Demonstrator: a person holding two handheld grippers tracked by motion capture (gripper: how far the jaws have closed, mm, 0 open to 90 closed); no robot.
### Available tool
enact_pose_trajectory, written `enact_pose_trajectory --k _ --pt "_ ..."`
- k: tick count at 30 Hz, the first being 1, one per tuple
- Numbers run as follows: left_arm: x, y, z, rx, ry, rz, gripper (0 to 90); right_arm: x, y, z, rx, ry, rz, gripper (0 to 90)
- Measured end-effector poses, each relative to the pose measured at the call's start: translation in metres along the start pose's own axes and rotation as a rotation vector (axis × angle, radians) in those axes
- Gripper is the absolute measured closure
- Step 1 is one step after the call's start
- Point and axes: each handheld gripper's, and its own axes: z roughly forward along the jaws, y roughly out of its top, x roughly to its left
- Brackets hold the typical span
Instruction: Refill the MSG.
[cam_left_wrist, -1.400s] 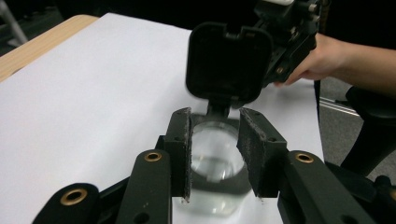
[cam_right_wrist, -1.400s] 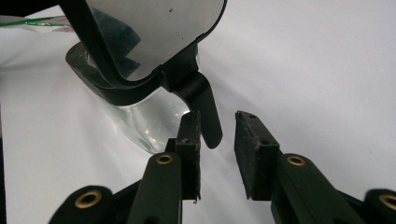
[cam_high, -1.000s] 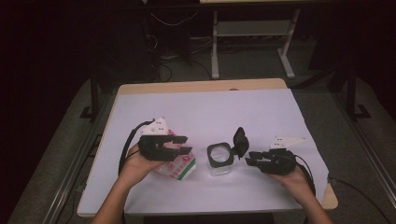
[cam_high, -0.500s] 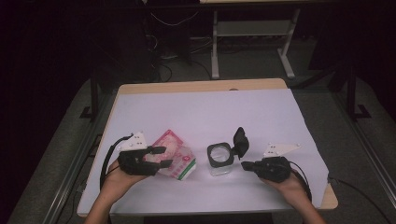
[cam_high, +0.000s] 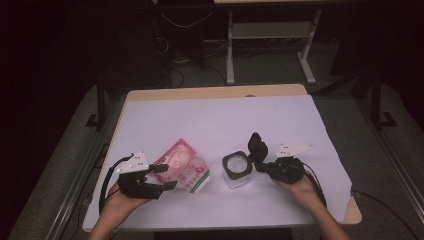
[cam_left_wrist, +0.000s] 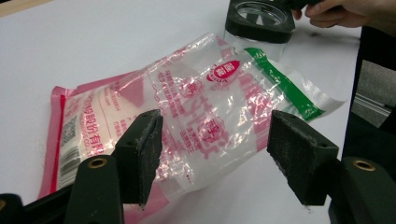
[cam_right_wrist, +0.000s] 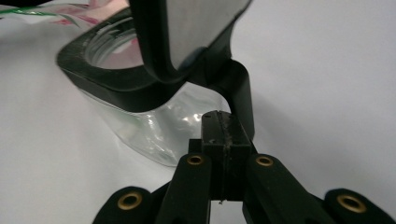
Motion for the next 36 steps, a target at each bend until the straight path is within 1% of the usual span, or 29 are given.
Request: enact_pose_trajectory --k 2,3,4,6,8,9,12,14,15,18,19,22,23,27,31,33,36 --pt "-0.002 -0.002 0.000 0.002 0.002 0.000 34.5 -0.003 -0.001 0.000 -0.001 0.004 0.011 89.8" --pt "-0.002 -0.003 0.000 0.006 0.003 0.001 34.4 -0.004 0.000 0.001 -0.006 -0.003 0.008 89.8" --pt "-0.003 -0.004 -0.001 0.011 0.006 0.012 34.0 -0.005 0.000 0.001 -0.009 -0.006 0.012 89.8" --pt "-0.006 -0.006 -0.002 0.014 0.015 0.016 33.5 -0.006 0.000 0.002 -0.013 -0.008 0.014 89.8" --pt "-0.009 -0.010 -0.003 0.018 0.024 0.019 32.7 -0.003 -0.001 0.001 -0.001 -0.007 0.009 89.8" --pt "-0.010 -0.012 -0.004 0.022 0.030 0.030 32.6 0.000 -0.002 0.000 0.004 -0.006 0.004 89.6" --pt "-0.009 -0.019 -0.003 0.021 0.038 0.029 32.7 0.007 -0.005 -0.003 0.003 0.012 0.000 86.3" --pt "-0.009 -0.023 0.000 0.038 0.055 0.046 32.6 0.011 -0.009 -0.003 0.009 0.018 -0.005 83.6" --pt "-0.009 -0.024 0.003 0.048 0.063 0.050 31.4 0.013 -0.011 -0.004 0.021 0.020 -0.002 82.0" --pt "-0.011 -0.027 0.010 0.071 0.084 0.072 29.2 0.013 -0.013 -0.005 0.024 0.020 0.004 80.8" --pt "-0.011 -0.027 0.012 0.077 0.097 0.085 28.3 0.013 -0.014 -0.006 0.023 0.020 0.006 80.4" --pt "-0.012 -0.026 0.017 0.066 0.096 0.080 27.8 0.010 -0.014 -0.009 0.014 0.013 0.014 79.9" --pt "-0.012 -0.025 0.019 0.070 0.102 0.092 27.9 0.009 -0.014 -0.009 0.012 0.013 0.020 79.9" --pt "-0.010 -0.024 0.025 0.057 0.133 0.079 26.7 0.007 -0.014 -0.010 0.007 0.010 0.020 79.9" --pt "-0.009 -0.025 0.032 0.051 0.171 0.077 17.0 0.007 -0.013 -0.010 0.004 0.008 0.019 79.9" --pt "-0.008 -0.025 0.034 0.045 0.170 0.068 13.5 0.006 -0.013 -0.011 0.001 0.007 0.022 79.9" --pt "-0.007 -0.026 0.035 0.013 0.171 0.046 12.4 0.005 -0.013 -0.012 -0.001 0.006 0.027 79.9"
